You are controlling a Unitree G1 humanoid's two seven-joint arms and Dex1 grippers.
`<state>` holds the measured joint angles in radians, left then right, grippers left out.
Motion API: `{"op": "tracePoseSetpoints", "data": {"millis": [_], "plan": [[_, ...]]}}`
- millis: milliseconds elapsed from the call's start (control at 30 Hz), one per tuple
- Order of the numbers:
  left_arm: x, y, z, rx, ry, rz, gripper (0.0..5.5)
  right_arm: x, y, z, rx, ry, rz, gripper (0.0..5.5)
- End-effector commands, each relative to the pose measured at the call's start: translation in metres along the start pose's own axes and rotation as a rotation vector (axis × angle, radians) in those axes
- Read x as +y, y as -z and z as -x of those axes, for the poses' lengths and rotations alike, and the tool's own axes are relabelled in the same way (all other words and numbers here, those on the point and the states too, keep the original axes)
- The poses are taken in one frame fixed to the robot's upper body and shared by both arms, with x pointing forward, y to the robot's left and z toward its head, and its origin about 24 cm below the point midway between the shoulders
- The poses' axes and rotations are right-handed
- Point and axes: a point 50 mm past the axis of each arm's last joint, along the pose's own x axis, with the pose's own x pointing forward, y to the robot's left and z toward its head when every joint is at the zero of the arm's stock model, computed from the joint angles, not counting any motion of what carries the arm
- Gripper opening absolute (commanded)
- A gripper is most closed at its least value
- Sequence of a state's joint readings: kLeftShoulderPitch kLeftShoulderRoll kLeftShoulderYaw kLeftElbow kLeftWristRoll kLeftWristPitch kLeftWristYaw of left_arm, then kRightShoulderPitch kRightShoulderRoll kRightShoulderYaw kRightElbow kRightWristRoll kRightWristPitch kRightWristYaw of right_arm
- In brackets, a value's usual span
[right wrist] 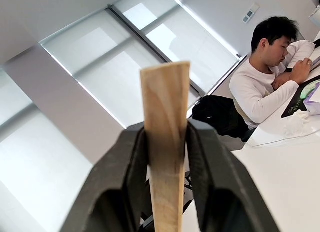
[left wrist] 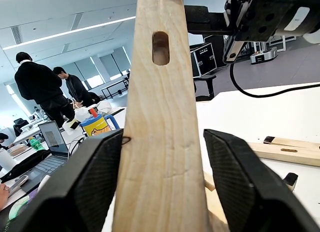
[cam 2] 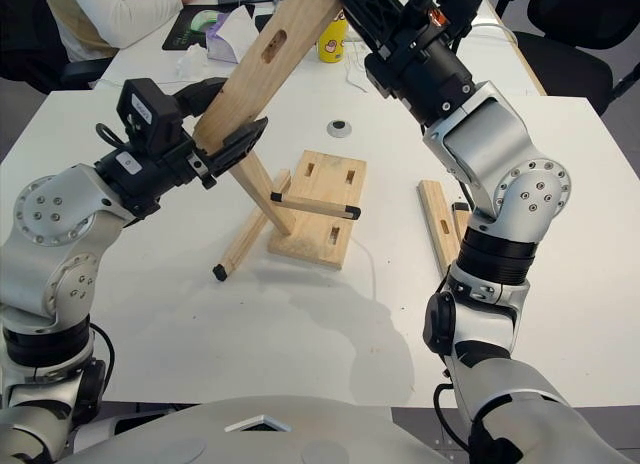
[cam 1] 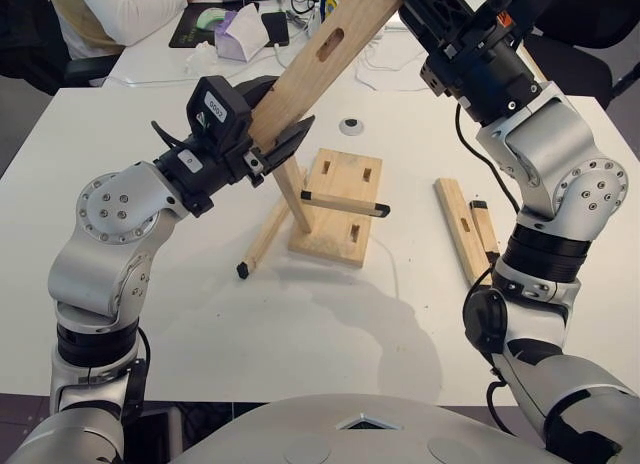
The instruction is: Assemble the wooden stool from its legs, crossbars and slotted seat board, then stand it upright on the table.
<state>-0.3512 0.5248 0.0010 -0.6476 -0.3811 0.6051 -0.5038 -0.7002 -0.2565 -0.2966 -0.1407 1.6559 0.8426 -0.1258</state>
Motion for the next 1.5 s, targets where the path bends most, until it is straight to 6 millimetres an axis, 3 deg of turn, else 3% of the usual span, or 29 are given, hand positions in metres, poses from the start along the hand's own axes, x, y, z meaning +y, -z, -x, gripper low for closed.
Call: {"op": "tracePoseSetpoints", "data": {"millis": [33,233,400,467,567,667,833,1167,1500], "plan": [[0.003,0.003,0.001,0.017,-0.016,0.013,3.02,-0.002,-0.007,0.001,-0.036,0.018,0.021,1.04],[0.016,-0.002,0.006,-0.045,-0.077,0.095,3.02,-0.027,-0.036,0.008,-0.209,0.233,0.140,1.04],[0.037,-0.009,0.015,-0.111,-0.183,0.146,3.02,-0.053,-0.056,0.025,-0.332,0.436,0.233,1.04],[0.049,0.003,0.020,-0.053,-0.261,0.151,3.02,-0.057,-0.058,0.030,-0.345,0.468,0.267,1.04],[0.055,0.044,0.030,0.184,-0.323,0.124,3.02,-0.059,-0.057,0.036,-0.341,0.510,0.339,1.04],[0.036,0.079,0.036,0.380,-0.245,0.110,3.02,-0.062,-0.056,0.041,-0.337,0.539,0.369,1.04],[-0.002,0.101,0.034,0.510,-0.074,0.124,3.02,-0.060,-0.059,0.039,-0.347,0.533,0.375,1.04],[-0.034,0.091,-0.001,0.418,0.049,0.140,3.02,-0.061,-0.067,0.056,-0.260,0.628,0.509,1.04],[-0.043,0.087,-0.013,0.391,0.060,0.153,3.02,-0.064,-0.060,0.080,-0.110,0.767,0.546,1.04]]}}
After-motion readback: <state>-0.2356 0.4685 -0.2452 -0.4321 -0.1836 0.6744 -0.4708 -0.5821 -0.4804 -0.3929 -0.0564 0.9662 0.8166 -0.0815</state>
